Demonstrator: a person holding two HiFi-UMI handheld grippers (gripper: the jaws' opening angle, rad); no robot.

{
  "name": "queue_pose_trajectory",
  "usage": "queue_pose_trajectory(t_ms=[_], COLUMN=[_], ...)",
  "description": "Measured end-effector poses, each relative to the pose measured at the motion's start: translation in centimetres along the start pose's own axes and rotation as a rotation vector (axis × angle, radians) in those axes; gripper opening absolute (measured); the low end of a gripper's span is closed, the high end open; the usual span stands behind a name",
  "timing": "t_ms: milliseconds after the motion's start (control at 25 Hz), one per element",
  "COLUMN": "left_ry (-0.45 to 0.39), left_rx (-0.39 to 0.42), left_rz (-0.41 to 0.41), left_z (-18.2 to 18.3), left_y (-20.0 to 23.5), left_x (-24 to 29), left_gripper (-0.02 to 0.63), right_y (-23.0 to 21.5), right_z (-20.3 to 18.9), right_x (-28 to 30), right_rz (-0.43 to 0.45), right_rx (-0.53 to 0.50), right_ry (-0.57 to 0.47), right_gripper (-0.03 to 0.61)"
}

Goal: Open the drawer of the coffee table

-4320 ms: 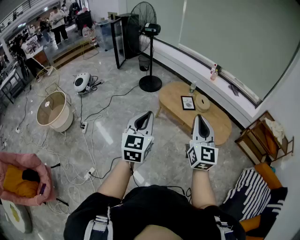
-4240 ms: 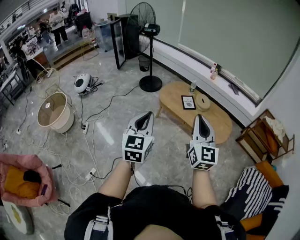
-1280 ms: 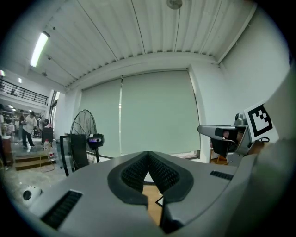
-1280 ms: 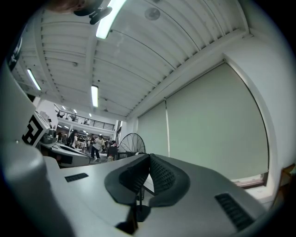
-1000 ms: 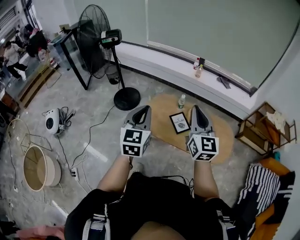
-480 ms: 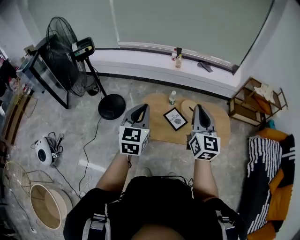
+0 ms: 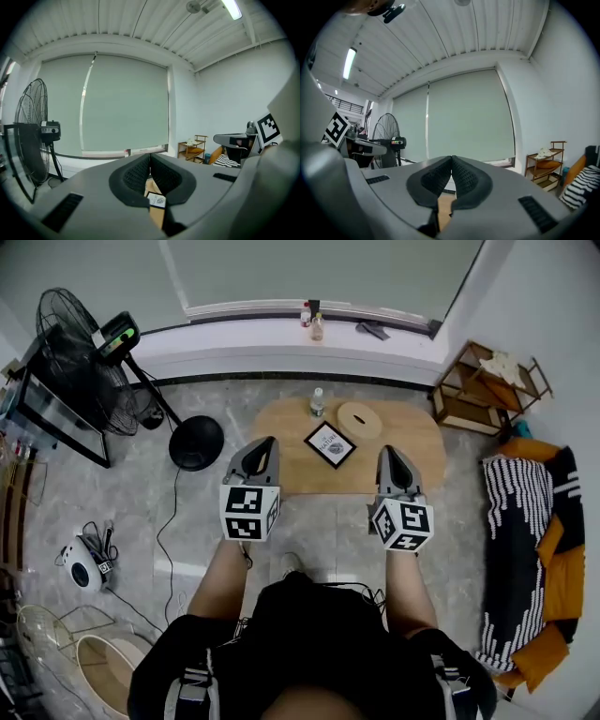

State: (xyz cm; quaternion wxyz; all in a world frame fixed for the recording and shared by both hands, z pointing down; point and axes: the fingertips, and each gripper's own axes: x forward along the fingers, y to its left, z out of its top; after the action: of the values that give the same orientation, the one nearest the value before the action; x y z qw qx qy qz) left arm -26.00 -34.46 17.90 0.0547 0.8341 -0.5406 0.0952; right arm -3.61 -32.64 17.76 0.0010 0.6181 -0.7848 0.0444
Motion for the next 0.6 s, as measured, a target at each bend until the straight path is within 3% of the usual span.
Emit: queue_pose_trajectory(t_ms=[280,600], left_ry=[0.026,0.144], left_rx=[-0.015,-0.062], left_rz=[0.044,0.066], left_z=[-3.3,-16.7], left_y=[-3.2,-4.9], left_x=[-2.2,-1.2], left_gripper=[0.021,0.021], right_y=[-2.7,-4.9], right_z=[-2.8,-15.4], right_x=[-4.0,-4.5], right_rz=[0.013,0.064], right_rx=[0.007,0.087], right_ry=[0.019,0.12], right_gripper=[0.015,0.015])
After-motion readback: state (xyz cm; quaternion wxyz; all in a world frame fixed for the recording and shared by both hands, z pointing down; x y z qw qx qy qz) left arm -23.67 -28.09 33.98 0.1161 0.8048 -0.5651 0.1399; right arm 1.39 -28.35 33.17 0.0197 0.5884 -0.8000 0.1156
